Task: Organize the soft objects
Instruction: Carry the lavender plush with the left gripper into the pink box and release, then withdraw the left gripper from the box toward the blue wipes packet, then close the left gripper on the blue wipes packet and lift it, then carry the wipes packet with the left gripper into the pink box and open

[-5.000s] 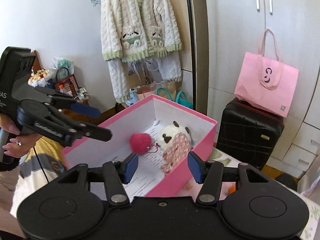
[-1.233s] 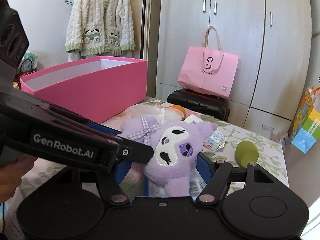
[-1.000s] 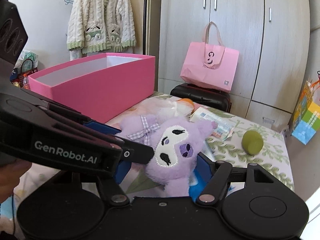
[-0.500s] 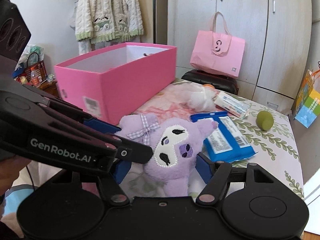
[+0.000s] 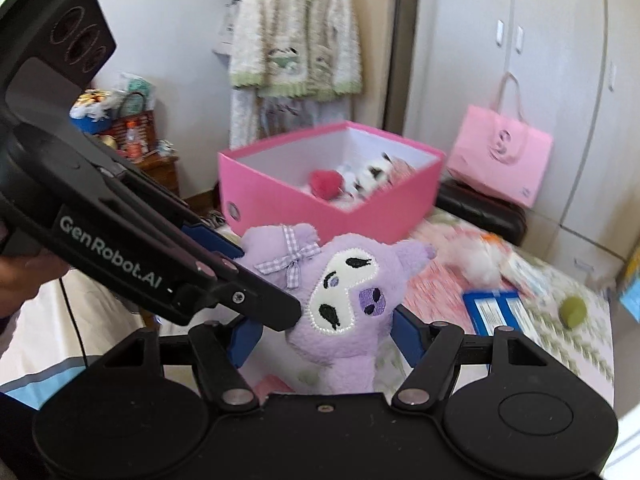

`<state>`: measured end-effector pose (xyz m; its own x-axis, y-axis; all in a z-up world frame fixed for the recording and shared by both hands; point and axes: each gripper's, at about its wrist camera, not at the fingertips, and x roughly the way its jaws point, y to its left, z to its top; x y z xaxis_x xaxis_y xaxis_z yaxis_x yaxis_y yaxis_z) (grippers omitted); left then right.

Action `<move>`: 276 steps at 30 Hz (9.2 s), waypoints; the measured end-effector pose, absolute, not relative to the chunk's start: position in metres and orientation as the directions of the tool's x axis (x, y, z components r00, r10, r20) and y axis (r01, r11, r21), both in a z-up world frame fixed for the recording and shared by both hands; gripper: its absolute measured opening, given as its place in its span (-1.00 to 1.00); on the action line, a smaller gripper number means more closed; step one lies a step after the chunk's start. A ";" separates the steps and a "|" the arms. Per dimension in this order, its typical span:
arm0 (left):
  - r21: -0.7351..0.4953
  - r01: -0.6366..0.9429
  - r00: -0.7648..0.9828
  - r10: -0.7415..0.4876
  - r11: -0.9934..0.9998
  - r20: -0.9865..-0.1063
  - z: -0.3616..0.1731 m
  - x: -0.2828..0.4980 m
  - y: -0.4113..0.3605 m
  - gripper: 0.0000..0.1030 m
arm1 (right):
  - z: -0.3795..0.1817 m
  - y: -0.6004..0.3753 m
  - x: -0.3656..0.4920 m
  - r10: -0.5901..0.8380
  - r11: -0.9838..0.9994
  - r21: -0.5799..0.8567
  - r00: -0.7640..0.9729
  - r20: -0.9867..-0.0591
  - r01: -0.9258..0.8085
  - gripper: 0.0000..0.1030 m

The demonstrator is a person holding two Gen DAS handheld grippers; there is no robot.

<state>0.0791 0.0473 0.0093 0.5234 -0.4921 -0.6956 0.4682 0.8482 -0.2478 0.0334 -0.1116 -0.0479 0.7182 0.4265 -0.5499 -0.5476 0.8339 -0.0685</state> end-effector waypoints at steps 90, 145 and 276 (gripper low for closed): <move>0.052 0.572 0.696 -0.450 0.819 -0.560 0.081 0.062 0.042 0.52 | 0.017 -0.179 0.083 0.507 0.806 0.019 0.672 -0.540 -0.592 0.51; -0.206 0.515 0.546 -0.504 0.832 -0.669 -0.114 0.256 -0.119 0.41 | -0.158 -0.263 0.160 0.201 0.956 -0.067 0.804 -0.560 -0.286 0.71; -0.090 0.340 0.706 -0.317 0.936 -0.633 0.032 0.207 0.126 0.47 | -0.023 -0.028 0.197 0.391 0.828 -0.068 0.659 -0.643 -0.557 0.47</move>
<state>0.2068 0.1259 0.0323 0.7062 -0.3169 -0.6331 0.3398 0.9362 -0.0896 0.1972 -0.0277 -0.0234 0.6591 0.3907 -0.6426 -0.5567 0.8280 -0.0676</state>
